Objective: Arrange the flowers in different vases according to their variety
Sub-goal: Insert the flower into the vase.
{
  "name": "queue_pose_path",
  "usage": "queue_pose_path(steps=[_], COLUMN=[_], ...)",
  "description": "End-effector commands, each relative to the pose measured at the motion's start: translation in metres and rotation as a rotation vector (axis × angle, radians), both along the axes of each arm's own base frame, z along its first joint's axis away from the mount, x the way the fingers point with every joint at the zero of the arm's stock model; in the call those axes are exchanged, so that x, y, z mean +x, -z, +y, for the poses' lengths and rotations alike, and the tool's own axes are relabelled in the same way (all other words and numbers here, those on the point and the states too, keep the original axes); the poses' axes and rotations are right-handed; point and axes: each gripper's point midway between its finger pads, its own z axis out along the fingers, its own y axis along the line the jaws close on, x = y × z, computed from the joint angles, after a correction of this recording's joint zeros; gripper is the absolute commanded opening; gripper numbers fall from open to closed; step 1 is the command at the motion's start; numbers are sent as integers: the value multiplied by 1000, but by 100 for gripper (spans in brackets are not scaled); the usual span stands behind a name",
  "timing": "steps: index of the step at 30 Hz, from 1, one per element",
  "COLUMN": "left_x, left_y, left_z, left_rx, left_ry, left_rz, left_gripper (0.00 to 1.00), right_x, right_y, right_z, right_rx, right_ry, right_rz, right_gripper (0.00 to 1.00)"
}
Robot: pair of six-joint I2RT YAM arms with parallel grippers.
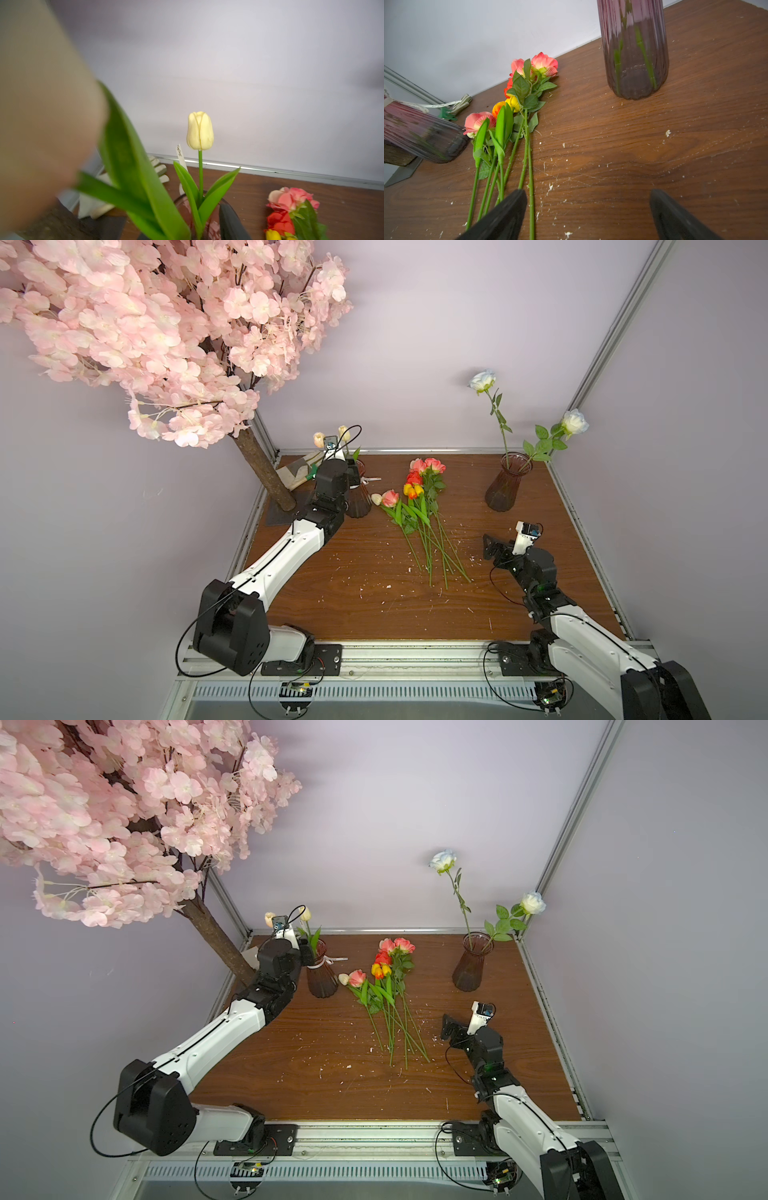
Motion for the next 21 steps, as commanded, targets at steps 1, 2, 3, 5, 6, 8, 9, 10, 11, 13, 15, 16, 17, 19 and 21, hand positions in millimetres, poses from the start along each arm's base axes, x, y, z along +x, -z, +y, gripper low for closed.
queue_pose_path(steps=[1,2,3,5,6,8,9,10,11,13,15,16,17,19,21], left_x=[-17,-21,-26,-35,-40,-48,-51,-55,-58,-65,-72,-75,-78,-85,-91], left_y=[-16,-18,-18,-17,-15,-11,-9,-5,-3,4,14,20,25,38,51], left_z=[-2,-4,-7,-12,-14,-19,-22,-25,-28,-37,-46,-52,-56,-65,-74], left_rx=[-97,-112,-126,-141,-147,-165,-175,-187,-200,-233,-267,-286,-304,-346,-368], left_ry=[42,58,73,96,103,122,133,145,156,190,224,244,259,292,310], left_rz=[-16,-17,-15,-6,1,12,22,34,42,68,99,115,130,163,197], left_gripper=[50,53,56,63,67,74,75,77,78,79,79,79,79,77,76], right_x=[6,6,6,6,6,7,7,7,7,7,7,7,7,8,7], right_y=[-17,-17,-16,-17,-16,-15,-15,-16,-15,-16,-16,-17,-17,-16,-15], right_z=[6,6,7,7,8,8,9,10,10,12,14,16,16,17,18], right_rx=[28,28,28,30,31,32,32,34,35,40,45,48,49,49,51], right_ry=[-17,-19,-22,-25,-26,-29,-31,-34,-38,-48,-60,-68,-70,-73,-77], right_rz=[-50,-50,-48,-48,-46,-44,-42,-44,-43,-47,-47,-48,-49,-45,-42], right_gripper=[99,100,100,100,99,99,100,100,100,100,99,99,100,99,99])
